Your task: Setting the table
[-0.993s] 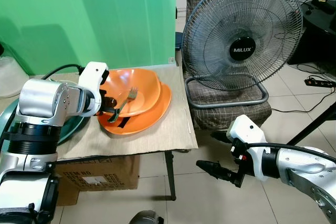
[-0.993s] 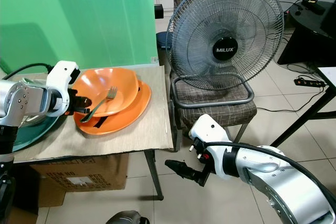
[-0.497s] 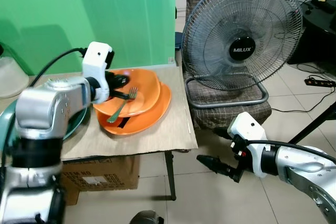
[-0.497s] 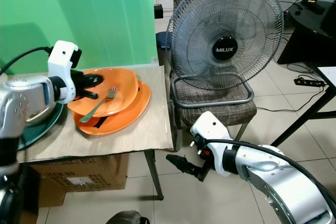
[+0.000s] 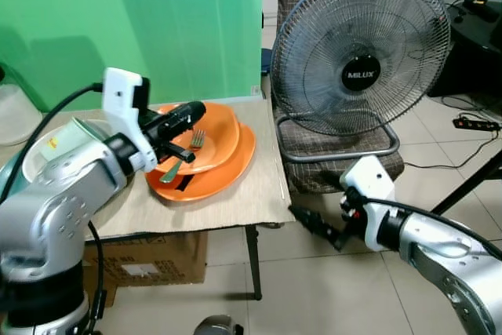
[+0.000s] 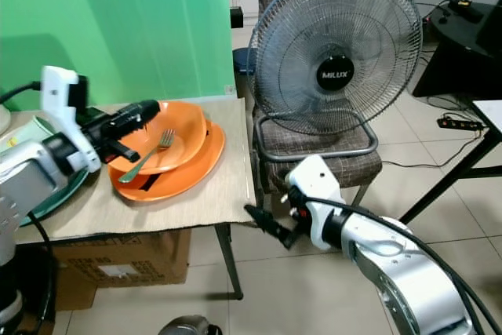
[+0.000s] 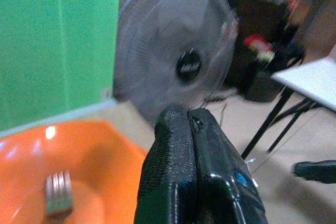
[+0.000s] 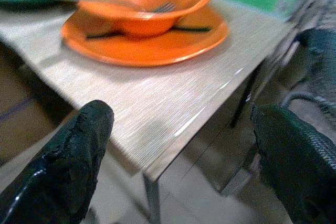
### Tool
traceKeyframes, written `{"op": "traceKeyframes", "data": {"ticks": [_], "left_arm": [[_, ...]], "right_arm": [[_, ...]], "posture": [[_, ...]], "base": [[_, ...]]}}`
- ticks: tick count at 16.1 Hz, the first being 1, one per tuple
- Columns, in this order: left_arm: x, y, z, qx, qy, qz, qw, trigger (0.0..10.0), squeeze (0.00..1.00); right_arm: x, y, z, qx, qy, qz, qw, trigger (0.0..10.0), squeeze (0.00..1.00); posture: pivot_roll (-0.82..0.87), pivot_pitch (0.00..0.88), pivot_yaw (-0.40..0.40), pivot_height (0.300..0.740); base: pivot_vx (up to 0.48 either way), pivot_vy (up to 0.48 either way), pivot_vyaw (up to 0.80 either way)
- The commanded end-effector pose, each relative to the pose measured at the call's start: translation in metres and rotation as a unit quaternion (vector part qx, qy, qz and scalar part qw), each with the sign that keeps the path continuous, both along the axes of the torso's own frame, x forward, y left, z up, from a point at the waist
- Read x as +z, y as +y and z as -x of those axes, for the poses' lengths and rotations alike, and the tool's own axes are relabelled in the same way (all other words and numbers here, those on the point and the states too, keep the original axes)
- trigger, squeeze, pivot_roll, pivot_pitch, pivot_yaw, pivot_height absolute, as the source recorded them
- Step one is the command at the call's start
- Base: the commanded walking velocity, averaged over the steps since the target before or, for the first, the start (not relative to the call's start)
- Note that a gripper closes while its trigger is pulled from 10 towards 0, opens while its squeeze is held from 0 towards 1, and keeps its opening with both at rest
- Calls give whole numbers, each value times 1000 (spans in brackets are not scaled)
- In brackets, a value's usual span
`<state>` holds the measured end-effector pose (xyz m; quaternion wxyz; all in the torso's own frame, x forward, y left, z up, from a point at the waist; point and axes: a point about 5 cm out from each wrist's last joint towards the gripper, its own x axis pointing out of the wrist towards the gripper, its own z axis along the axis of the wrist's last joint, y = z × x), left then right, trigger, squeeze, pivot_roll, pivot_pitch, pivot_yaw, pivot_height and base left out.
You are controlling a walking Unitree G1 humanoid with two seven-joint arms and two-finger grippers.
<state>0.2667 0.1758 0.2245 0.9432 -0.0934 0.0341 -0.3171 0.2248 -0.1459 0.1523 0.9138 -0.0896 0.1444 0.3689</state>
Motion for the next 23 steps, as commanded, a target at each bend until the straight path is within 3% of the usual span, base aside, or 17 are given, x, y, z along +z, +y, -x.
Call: {"op": "traceKeyframes", "data": {"ticks": [1,4,6,7,8,9,10,12,14,19,21,23], "left_arm": [[8,-1,6,-8,-29,14,999,0,0],[11,3,9,12,-58,12,998,0,0],[2,10,2,86,-66,-104,989,0,0],[-4,16,-4,147,-66,-182,970,10000,0],[-7,20,-8,176,-62,-209,960,10000,0],[-9,20,-9,181,-42,-191,964,10000,0],[-12,19,-9,173,-23,-191,966,10000,1000],[-17,18,-14,174,-7,-203,964,10000,1000],[-19,30,-26,209,27,-217,953,10000,1000],[-32,31,-34,178,77,-212,958,10000,1000],[-27,31,-38,164,94,-183,965,10000,1000],[-12,47,-49,173,126,-188,959,10000,1000]], "right_arm": [[5,-4,-5,-17,-23,-1,1000,10000,0],[4,-4,-8,-25,-32,-4,999,10000,0],[0,-3,-10,-35,-35,-9,999,10000,0],[-1,-2,-10,-44,-32,-18,998,10000,0],[-3,0,-9,-49,-26,-27,998,10000,0],[-5,3,-6,-50,-21,-31,998,10000,0],[-9,4,-3,-52,-14,-29,998,10000,0],[-12,3,0,-53,-12,-20,998,10000,0],[-10,-1,0,-46,-12,-15,999,10000,0],[-6,-1,-16,-64,-47,-2,997,10000,0],[-13,3,-12,-73,-25,-19,997,10000,0],[-15,13,-10,-51,2,-47,998,10000,0]], "posture": [[155,0,31,740],[164,0,17,740],[163,0,20,740],[162,0,20,740],[156,0,25,740],[142,0,37,740],[130,0,45,740],[106,0,50,740],[102,0,40,740],[39,0,86,740],[60,0,74,740],[122,0,40,740]], "base": [[0,0,0],[0,0,0],[0,0,0],[0,0,0],[0,0,0],[0,0,0],[0,0,0],[0,0,0],[0,0,0],[0,0,0],[0,0,0],[0,0,0]]}}
